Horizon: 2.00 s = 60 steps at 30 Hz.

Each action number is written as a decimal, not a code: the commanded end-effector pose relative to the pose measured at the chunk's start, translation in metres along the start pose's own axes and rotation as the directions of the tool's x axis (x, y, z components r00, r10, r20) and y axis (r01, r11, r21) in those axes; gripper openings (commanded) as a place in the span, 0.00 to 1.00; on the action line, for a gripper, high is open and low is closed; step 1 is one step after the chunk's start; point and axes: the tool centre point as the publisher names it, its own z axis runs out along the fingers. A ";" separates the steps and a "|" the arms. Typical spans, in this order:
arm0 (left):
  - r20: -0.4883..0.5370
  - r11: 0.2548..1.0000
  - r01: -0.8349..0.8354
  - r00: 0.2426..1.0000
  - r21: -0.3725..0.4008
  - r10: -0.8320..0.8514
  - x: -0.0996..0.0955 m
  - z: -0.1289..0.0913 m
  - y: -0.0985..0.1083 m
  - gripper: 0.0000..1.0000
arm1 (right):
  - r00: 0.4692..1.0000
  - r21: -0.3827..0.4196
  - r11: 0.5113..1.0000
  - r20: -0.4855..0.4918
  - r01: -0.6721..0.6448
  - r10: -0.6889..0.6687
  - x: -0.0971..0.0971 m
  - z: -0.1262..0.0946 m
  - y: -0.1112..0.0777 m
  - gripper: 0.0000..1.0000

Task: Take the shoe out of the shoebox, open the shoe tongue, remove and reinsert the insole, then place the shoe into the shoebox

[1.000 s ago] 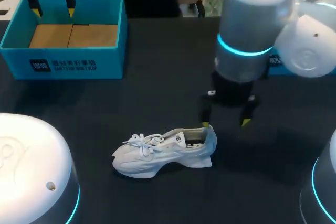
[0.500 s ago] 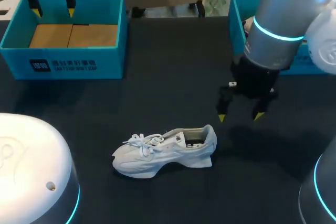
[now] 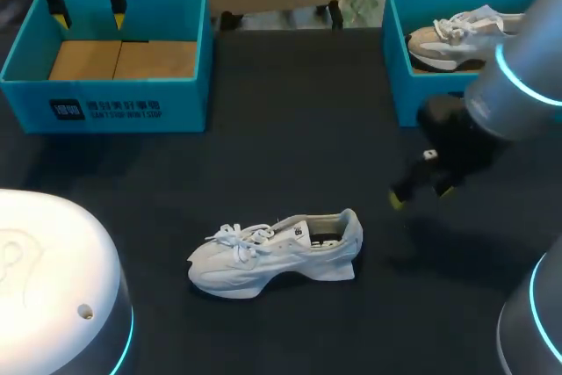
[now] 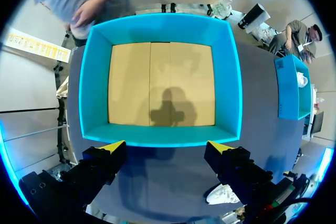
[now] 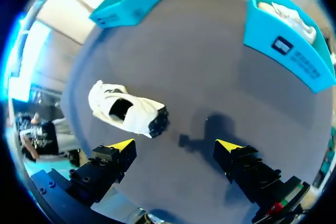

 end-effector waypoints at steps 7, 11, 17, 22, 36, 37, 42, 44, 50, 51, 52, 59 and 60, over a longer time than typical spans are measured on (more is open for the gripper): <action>0.000 1.000 0.000 1.000 0.000 0.000 0.000 0.000 0.000 1.00 | 0.952 -0.285 0.942 -0.194 0.177 -0.237 -0.015 0.008 -0.016 1.00; 0.000 1.000 0.000 1.000 0.000 0.000 0.000 0.000 0.000 1.00 | 0.929 -0.355 0.895 -0.147 0.271 -0.340 -0.014 0.011 -0.015 1.00; 0.000 1.000 0.000 1.000 0.000 0.000 0.000 0.000 0.000 1.00 | 0.904 -0.354 0.874 -0.145 0.332 -0.402 -0.014 0.013 -0.014 1.00; 0.000 1.000 0.000 1.000 0.000 0.000 0.000 0.000 0.000 1.00 | 0.904 -0.354 0.874 -0.145 0.332 -0.402 -0.014 0.013 -0.014 1.00; 0.000 1.000 0.000 1.000 0.000 0.000 0.000 0.000 0.000 1.00 | 0.771 -0.538 0.675 -0.070 0.504 -0.632 -0.046 0.056 -0.031 1.00; 0.000 1.000 0.000 1.000 0.000 0.000 0.000 0.000 0.000 1.00 | 0.771 -0.538 0.675 -0.070 0.504 -0.632 -0.046 0.056 -0.031 1.00; 0.000 1.000 0.000 1.000 0.000 0.000 0.000 0.000 0.000 1.00 | 0.771 -0.538 0.675 -0.070 0.504 -0.632 -0.046 0.056 -0.031 1.00; 0.000 1.000 0.000 1.000 0.000 0.000 0.000 0.000 0.000 1.00 | 0.771 -0.538 0.675 -0.070 0.504 -0.632 -0.046 0.056 -0.031 1.00; 0.000 1.000 0.000 1.000 0.000 0.000 0.000 0.000 0.000 1.00 | 0.740 -0.581 0.636 -0.084 0.507 -0.667 -0.050 0.070 -0.034 1.00; 0.000 1.000 0.000 1.000 0.000 0.000 0.000 0.000 0.000 1.00 | 0.732 -0.582 0.626 -0.075 0.519 -0.677 -0.051 0.074 -0.035 1.00; 0.000 1.000 0.000 1.000 0.000 0.000 0.000 0.000 0.000 1.00 | 0.718 -0.602 0.603 -0.069 0.523 -0.692 -0.053 0.077 -0.036 1.00; 0.000 1.000 0.000 1.000 0.000 0.000 0.000 0.000 0.000 1.00 | 0.638 -0.662 0.478 0.001 0.577 -0.770 -0.058 0.088 -0.048 1.00; 0.000 1.000 0.000 1.000 0.000 0.000 0.000 0.000 0.000 1.00 | 0.638 -0.662 0.478 0.001 0.577 -0.770 -0.058 0.088 -0.048 1.00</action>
